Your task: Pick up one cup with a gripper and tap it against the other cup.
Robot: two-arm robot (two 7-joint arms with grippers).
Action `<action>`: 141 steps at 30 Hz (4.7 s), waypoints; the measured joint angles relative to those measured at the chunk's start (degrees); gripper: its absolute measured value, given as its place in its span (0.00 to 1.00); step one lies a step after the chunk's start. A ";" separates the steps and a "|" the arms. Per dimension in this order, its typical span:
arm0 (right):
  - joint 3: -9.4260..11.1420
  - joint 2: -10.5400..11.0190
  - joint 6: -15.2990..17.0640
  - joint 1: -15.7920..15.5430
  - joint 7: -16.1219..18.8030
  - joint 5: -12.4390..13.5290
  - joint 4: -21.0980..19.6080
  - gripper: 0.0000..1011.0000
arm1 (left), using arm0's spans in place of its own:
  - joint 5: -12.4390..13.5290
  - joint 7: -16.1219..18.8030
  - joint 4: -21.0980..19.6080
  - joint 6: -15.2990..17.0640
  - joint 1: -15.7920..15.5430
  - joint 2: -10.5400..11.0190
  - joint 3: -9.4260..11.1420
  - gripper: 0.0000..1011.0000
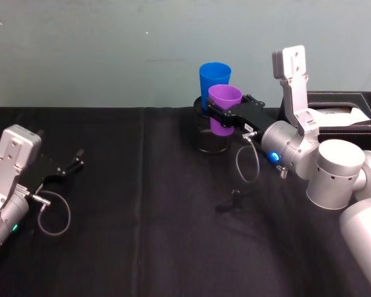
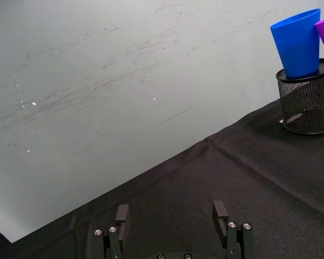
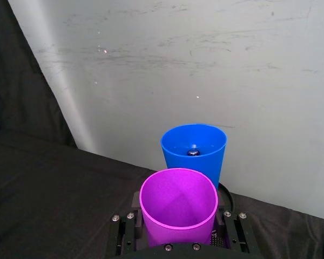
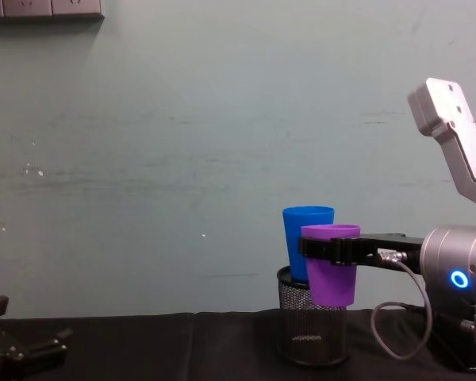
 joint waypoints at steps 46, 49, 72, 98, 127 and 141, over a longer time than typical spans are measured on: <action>0.00 0.00 0.00 0.00 0.00 0.00 0.00 0.72 | 0.00 0.00 0.00 0.00 0.00 0.00 0.00 0.99; 0.00 0.00 0.00 0.00 0.00 0.00 0.00 0.72 | 0.00 0.00 0.00 0.00 0.00 0.00 0.00 0.99; 0.00 0.00 0.00 0.00 0.00 0.00 0.00 0.72 | 0.00 0.00 0.00 0.00 0.00 0.00 0.00 0.99; 0.00 0.00 0.00 0.00 0.00 0.00 0.00 0.72 | 0.00 0.00 0.00 0.00 0.00 0.00 0.00 0.99; 0.00 0.00 0.00 0.00 0.00 0.00 0.00 0.72 | 0.00 0.00 0.00 0.00 0.00 0.00 0.00 0.99; 0.00 0.00 0.00 0.00 0.00 0.00 0.00 0.72 | 0.00 0.00 0.00 0.00 0.01 0.00 0.00 0.99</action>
